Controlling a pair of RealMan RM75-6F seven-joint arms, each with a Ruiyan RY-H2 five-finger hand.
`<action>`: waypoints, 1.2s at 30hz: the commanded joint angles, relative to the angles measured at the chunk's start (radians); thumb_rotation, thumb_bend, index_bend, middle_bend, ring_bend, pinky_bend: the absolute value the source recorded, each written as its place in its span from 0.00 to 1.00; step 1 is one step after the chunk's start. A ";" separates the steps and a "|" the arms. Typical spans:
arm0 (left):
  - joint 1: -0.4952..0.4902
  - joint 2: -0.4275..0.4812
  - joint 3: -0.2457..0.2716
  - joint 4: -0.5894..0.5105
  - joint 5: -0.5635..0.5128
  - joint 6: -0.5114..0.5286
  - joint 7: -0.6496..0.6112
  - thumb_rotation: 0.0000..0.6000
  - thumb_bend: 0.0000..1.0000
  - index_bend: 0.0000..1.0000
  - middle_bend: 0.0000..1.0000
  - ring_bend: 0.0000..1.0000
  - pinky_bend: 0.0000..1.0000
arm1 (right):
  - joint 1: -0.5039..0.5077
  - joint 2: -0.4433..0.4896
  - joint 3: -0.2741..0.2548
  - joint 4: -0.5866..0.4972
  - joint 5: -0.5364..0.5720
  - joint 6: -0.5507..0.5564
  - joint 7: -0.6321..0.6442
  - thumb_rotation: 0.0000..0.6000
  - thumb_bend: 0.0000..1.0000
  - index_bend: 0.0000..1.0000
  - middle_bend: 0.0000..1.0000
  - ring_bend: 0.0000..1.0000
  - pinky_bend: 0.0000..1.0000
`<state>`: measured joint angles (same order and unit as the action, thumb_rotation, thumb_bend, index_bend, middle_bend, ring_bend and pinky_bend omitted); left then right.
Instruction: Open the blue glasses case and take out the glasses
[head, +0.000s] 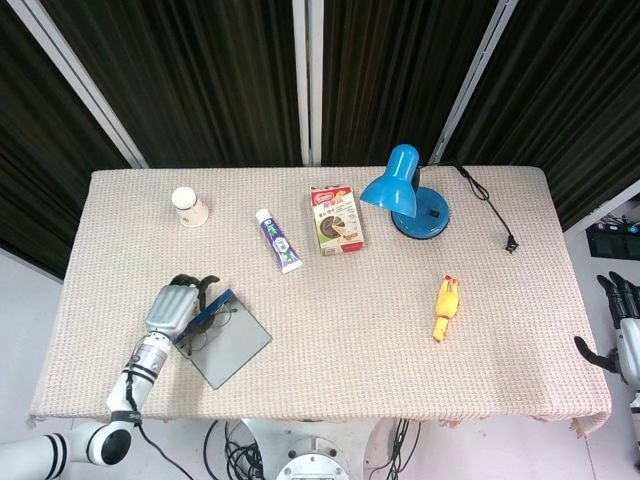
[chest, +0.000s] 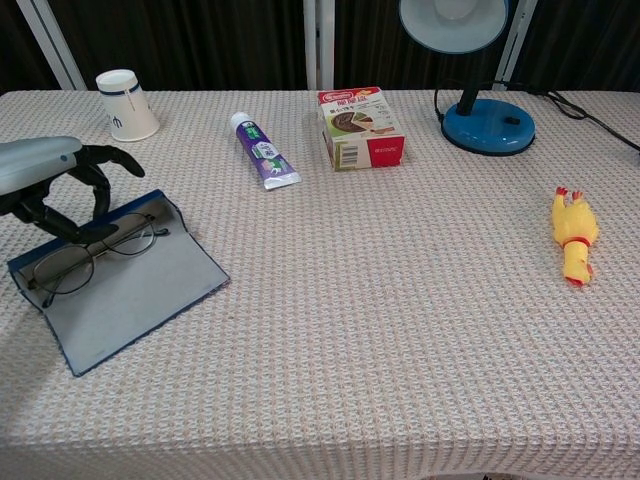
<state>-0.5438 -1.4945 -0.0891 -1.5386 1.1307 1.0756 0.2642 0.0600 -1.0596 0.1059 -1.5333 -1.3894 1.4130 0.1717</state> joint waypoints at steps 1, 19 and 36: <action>0.002 -0.005 0.000 0.010 0.023 0.015 0.000 1.00 0.35 0.21 0.56 0.24 0.18 | 0.000 -0.001 0.000 0.001 0.000 -0.001 0.001 1.00 0.18 0.00 0.00 0.00 0.00; 0.010 -0.105 0.036 0.216 0.300 0.204 0.101 1.00 0.35 0.22 0.58 0.26 0.18 | 0.003 -0.009 -0.001 0.016 0.004 -0.012 0.011 1.00 0.18 0.00 0.00 0.00 0.00; -0.016 -0.207 0.051 0.470 0.500 0.336 0.158 1.00 0.35 0.22 0.58 0.26 0.18 | 0.004 -0.013 0.000 0.033 0.013 -0.021 0.027 1.00 0.18 0.00 0.00 0.00 0.00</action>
<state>-0.5534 -1.6877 -0.0429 -1.0953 1.6049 1.3901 0.4146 0.0636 -1.0730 0.1063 -1.4998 -1.3768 1.3915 0.1985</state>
